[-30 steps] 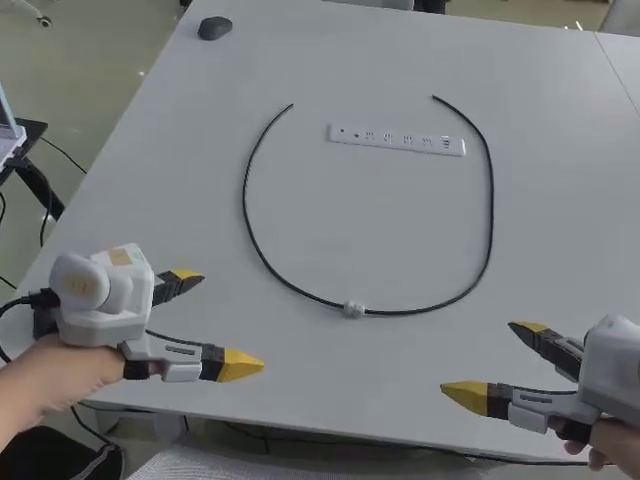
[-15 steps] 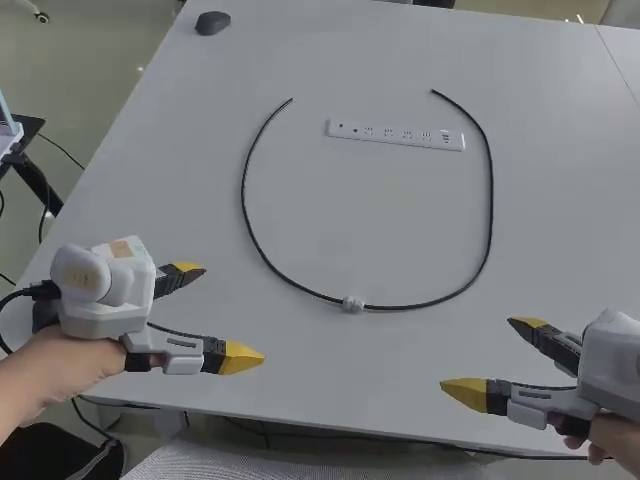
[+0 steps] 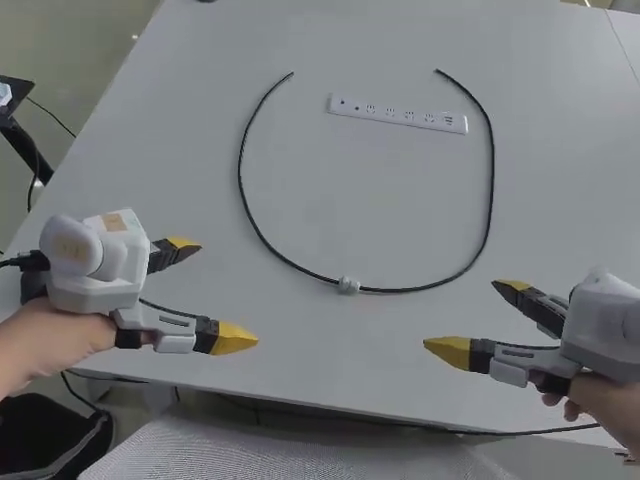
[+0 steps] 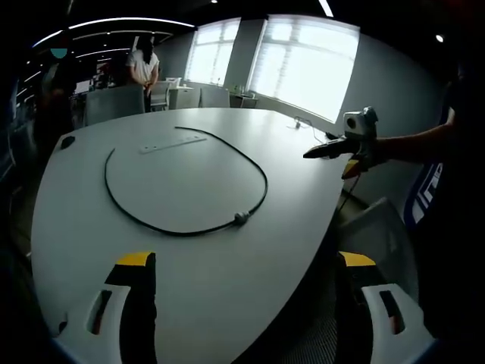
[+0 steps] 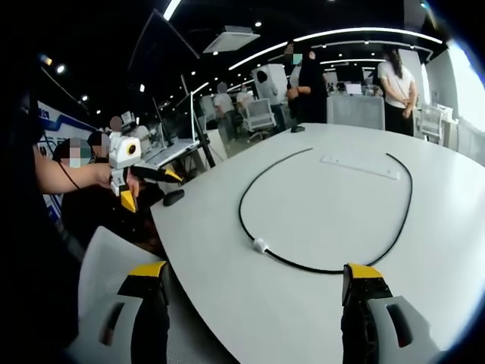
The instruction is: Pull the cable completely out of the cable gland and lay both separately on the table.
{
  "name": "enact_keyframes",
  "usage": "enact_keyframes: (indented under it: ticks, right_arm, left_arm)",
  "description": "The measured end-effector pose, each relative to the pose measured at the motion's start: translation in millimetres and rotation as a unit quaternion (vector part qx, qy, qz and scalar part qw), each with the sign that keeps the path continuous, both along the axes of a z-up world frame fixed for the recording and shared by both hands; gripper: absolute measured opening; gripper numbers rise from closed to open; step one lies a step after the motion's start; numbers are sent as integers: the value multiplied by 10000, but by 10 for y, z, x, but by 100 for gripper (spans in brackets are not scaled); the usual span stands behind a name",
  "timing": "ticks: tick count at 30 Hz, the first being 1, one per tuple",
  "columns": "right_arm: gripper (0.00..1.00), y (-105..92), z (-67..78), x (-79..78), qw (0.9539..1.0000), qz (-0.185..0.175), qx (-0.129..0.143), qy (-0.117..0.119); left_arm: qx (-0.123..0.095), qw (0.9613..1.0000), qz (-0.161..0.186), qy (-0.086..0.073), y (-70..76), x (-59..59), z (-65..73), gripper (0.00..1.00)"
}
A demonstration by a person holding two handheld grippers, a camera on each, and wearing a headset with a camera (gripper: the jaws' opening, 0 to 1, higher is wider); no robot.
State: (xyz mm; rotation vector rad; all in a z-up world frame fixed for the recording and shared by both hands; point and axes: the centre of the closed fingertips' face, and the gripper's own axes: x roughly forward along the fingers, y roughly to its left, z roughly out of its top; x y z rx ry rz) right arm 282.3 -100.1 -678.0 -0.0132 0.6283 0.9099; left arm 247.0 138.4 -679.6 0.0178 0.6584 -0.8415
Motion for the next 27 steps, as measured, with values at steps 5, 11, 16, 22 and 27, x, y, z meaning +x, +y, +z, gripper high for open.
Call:
enact_keyframes:
  ticks: [5, 11, 16, 22, 27]
  right_arm:
    - [91, 174, -62, 115, 9991, 360, -203, 2]
    - [85, 424, -216, 259, 9949, 821, -580, -35]
    - [82, 625, -347, 370, 9910, 1126, -726, 13]
    - [79, 767, -427, 435, 9872, 1358, -831, 51]
    - [75, 831, -567, 436, 9814, 1601, -1047, 151]
  left_arm:
    - [35, 10000, -46, 22, 6, -2, -29, 99]
    - [41, 10000, -61, 58, 24, -13, -54, 99]
    - [20, 9999, -47, 98, 34, -15, -65, 98]
    - [55, 9999, -59, 124, 55, -6, -77, 97]
    - [31, 9999, -52, 128, 50, -6, -81, 97]
